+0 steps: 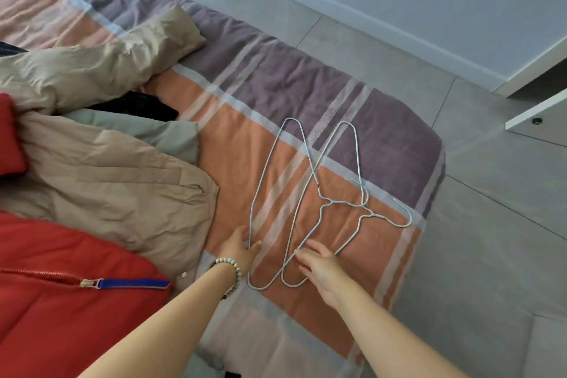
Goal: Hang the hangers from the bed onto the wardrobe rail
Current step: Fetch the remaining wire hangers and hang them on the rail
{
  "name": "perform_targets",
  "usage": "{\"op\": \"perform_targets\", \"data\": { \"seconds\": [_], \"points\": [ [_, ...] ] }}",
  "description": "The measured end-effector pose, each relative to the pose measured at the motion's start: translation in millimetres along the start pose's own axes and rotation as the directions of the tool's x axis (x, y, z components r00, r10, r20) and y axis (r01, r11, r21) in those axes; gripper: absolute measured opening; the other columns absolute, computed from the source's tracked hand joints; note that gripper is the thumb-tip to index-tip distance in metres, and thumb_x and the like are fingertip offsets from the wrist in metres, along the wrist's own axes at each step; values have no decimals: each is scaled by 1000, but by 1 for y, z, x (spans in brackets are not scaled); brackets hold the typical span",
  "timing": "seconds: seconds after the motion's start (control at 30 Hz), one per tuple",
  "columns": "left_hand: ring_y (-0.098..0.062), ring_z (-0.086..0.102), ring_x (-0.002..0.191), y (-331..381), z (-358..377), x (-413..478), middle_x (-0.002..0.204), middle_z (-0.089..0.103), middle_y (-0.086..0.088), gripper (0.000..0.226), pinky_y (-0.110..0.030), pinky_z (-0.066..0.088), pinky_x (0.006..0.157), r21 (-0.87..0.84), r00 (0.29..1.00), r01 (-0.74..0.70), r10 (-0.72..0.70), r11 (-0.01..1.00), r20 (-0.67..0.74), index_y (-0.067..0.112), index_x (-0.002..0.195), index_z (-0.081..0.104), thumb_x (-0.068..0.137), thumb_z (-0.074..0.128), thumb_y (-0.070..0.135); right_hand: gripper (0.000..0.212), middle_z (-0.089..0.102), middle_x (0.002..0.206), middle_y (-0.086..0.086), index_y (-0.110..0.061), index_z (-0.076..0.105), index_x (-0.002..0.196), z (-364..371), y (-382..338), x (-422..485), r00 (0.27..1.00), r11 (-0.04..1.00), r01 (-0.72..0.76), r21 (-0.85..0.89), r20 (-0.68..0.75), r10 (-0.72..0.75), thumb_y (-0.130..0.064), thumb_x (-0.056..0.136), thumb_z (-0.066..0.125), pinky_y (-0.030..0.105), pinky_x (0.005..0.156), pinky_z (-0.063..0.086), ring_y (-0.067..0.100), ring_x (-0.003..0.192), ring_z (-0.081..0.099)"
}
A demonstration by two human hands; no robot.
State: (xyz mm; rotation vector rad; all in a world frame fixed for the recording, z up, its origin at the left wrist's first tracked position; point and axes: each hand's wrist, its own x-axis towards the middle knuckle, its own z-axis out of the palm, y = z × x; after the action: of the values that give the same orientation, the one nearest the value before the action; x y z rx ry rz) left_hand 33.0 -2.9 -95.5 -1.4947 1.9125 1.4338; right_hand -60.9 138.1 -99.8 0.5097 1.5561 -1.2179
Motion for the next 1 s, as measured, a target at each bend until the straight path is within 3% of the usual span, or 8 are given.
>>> {"op": "perform_targets", "data": {
  "seconds": [0.13,0.2,0.3,0.43,0.6,0.7,0.83,1.0],
  "points": [
    [-24,65,85,-6,8,-11,89,68,-11,10,-32,50,82,-140,999,10,-14,990,-30,17,98,60,90,57,14,39,59,112,12,-7,50,128,6,2,-11,999,998,32,62,4,-32,-1,90,57,29,92,45,17,97,57],
    [-21,61,69,-4,13,-19,75,66,-9,13,-33,51,75,-219,999,-14,3,976,-50,18,93,62,93,51,13,28,61,91,5,-10,57,118,7,-2,-20,996,995,80,56,24,-81,0,92,54,23,81,50,13,84,59],
    [-23,62,71,8,16,-38,81,68,-14,25,-29,47,66,-344,997,-41,16,938,-76,22,96,61,98,37,14,17,60,74,3,-9,55,105,8,-12,-39,985,984,161,71,52,-165,2,94,48,21,72,51,12,76,63],
    [-21,59,63,51,10,-77,79,64,-11,22,-30,48,59,-499,987,-145,88,854,-135,18,110,52,100,33,19,12,65,75,5,-9,56,98,-3,-41,-82,956,957,267,118,96,-278,0,93,51,24,71,55,9,67,68],
    [-15,57,64,144,-1,-126,95,60,-2,31,-25,48,57,-454,948,-313,300,834,-104,17,125,43,98,39,31,11,72,82,7,-9,58,90,-44,-99,-158,886,878,445,176,61,-460,1,90,56,18,60,54,8,68,69],
    [-14,55,70,209,-1,-165,111,55,-3,40,-24,46,59,-378,920,-352,391,856,29,14,126,41,95,42,40,10,72,82,10,-10,58,87,-79,-140,-217,819,806,563,181,2,-573,0,89,59,20,64,56,13,72,70],
    [-16,53,69,296,6,-235,121,52,-9,50,-25,44,56,-253,853,-303,379,919,358,15,131,40,94,36,49,9,71,84,15,-7,54,88,-130,-185,-306,676,668,736,110,-68,-733,2,89,57,20,63,55,14,72,71],
    [-17,55,68,376,30,-327,114,55,-12,69,-24,47,55,-176,701,-381,407,908,586,4,132,42,92,25,58,7,72,81,14,-5,54,88,-196,-223,-415,515,515,855,54,-189,-836,0,89,58,21,67,57,13,71,71]
  ]
}}
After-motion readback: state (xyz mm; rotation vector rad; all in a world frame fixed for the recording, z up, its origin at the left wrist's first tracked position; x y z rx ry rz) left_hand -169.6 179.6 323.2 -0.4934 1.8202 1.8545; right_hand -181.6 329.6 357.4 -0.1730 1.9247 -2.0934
